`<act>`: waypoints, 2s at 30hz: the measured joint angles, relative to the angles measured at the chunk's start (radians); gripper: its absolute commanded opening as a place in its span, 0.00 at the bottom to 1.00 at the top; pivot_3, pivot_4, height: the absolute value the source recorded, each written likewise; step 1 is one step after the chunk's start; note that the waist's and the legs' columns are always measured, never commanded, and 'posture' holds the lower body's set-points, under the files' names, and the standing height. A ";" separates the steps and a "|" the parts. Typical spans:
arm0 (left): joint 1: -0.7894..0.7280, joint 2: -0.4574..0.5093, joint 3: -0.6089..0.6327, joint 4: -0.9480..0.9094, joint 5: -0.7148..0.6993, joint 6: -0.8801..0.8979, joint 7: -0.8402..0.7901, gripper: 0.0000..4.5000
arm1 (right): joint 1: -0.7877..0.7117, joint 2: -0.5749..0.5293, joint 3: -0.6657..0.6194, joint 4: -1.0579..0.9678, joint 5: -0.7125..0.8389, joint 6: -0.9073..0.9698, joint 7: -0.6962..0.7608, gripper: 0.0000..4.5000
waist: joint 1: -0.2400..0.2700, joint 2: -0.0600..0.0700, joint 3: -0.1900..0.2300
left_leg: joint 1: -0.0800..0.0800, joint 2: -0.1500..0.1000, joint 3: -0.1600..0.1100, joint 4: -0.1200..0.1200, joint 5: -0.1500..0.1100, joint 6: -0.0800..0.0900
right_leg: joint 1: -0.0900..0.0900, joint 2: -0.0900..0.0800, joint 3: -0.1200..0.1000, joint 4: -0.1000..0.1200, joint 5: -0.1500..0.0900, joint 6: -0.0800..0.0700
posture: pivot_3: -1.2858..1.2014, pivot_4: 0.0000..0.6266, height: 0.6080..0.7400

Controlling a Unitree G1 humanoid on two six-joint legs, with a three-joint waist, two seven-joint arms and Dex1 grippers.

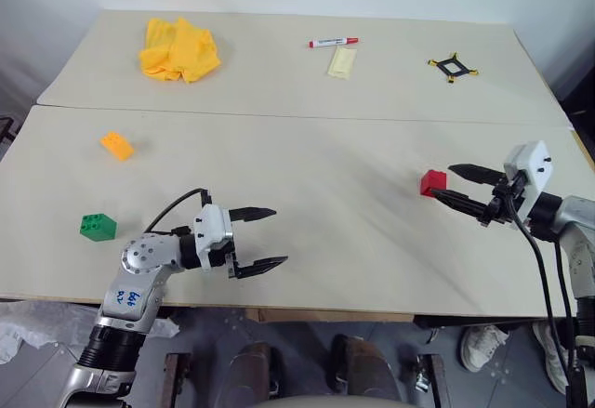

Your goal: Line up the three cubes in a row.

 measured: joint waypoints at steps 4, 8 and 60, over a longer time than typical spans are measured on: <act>-0.006 0.000 -0.001 0.000 0.000 -0.003 -0.006 1.00 | -0.030 0.034 0.049 0.040 -0.030 -0.018 -0.017 0.24 | 0.004 0.000 0.000 | 0.000 0.000 0.000 0.000 0.000 0.000 | 0.000 0.000 0.000 0.000 0.000 0.000 | 0.52 0.24 1.00; -0.009 0.000 -0.002 0.001 0.000 -0.003 -0.008 1.00 | -0.067 0.048 0.059 0.087 -0.041 -0.029 -0.034 0.01 | 0.005 0.000 0.000 | 0.000 0.000 0.000 0.000 0.000 0.000 | 0.000 0.000 0.000 0.000 0.000 0.000 | 0.52 0.24 1.00; -0.009 -0.001 -0.001 0.000 0.010 0.006 -0.007 1.00 | 0.232 -0.003 -0.043 0.120 0.031 -0.075 0.069 0.04 | 0.010 0.000 -0.001 | 0.000 -0.001 -0.002 0.000 0.000 0.000 | 0.001 0.000 -0.001 -0.001 0.000 0.000 | 0.52 0.24 1.00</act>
